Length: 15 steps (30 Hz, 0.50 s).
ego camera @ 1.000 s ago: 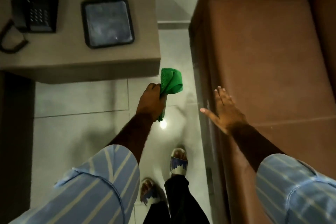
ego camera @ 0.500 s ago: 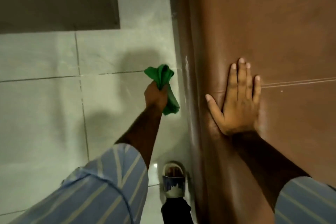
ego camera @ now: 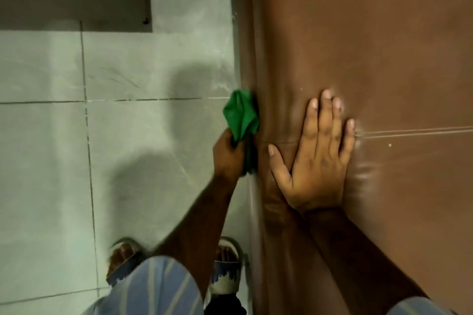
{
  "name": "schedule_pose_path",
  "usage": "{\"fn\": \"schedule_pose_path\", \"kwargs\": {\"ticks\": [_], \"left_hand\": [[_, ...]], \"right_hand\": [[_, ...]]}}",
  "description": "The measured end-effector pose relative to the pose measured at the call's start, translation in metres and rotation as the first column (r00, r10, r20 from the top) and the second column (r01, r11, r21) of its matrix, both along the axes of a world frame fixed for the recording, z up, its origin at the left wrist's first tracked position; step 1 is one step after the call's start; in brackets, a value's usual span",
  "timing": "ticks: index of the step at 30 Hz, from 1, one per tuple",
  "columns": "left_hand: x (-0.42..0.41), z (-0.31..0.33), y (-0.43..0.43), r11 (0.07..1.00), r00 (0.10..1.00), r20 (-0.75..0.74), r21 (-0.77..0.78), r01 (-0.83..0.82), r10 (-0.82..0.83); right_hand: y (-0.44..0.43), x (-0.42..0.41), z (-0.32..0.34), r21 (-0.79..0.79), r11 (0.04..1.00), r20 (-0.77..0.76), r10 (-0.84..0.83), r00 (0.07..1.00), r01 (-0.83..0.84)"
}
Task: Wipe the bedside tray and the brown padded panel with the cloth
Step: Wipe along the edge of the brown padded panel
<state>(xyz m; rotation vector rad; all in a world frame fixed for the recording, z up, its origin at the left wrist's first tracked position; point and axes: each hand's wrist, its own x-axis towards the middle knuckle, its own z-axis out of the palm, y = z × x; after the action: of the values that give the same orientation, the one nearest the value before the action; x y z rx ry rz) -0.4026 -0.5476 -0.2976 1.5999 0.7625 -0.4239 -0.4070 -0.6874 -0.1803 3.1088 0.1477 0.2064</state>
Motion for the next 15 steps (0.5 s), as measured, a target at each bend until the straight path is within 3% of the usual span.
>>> {"fn": "schedule_pose_path", "kwargs": {"ticks": [4, 6, 9, 12, 15], "left_hand": [[0.019, -0.017, -0.001, 0.974, 0.979, -0.130, 0.142, 0.175, -0.157], [0.075, -0.016, -0.003, 0.977, 0.993, -0.084, 0.188, 0.104, -0.089], [0.116, -0.006, -0.001, 0.989, 0.996, 0.034, 0.118, -0.087, 0.084], [0.058, 0.001, -0.009, 0.989, 0.986, 0.119, 0.079, -0.129, 0.119], [-0.034, 0.006, -0.016, 1.000, 0.999, 0.048, 0.016, -0.017, 0.017]], "right_hand": [[-0.001, -0.001, -0.002, -0.011, 1.000, 0.031, 0.003, 1.000, -0.003], [0.000, -0.002, -0.003, -0.009, 1.000, 0.033, 0.007, 0.999, -0.007], [0.000, -0.002, -0.004, -0.023, 1.000, 0.026, 0.004, 1.000, -0.004], [0.000, -0.002, -0.001, -0.025, 1.000, 0.013, 0.004, 1.000, -0.004], [0.000, -0.002, -0.001, -0.014, 1.000, 0.004, -0.001, 1.000, 0.001]]}}
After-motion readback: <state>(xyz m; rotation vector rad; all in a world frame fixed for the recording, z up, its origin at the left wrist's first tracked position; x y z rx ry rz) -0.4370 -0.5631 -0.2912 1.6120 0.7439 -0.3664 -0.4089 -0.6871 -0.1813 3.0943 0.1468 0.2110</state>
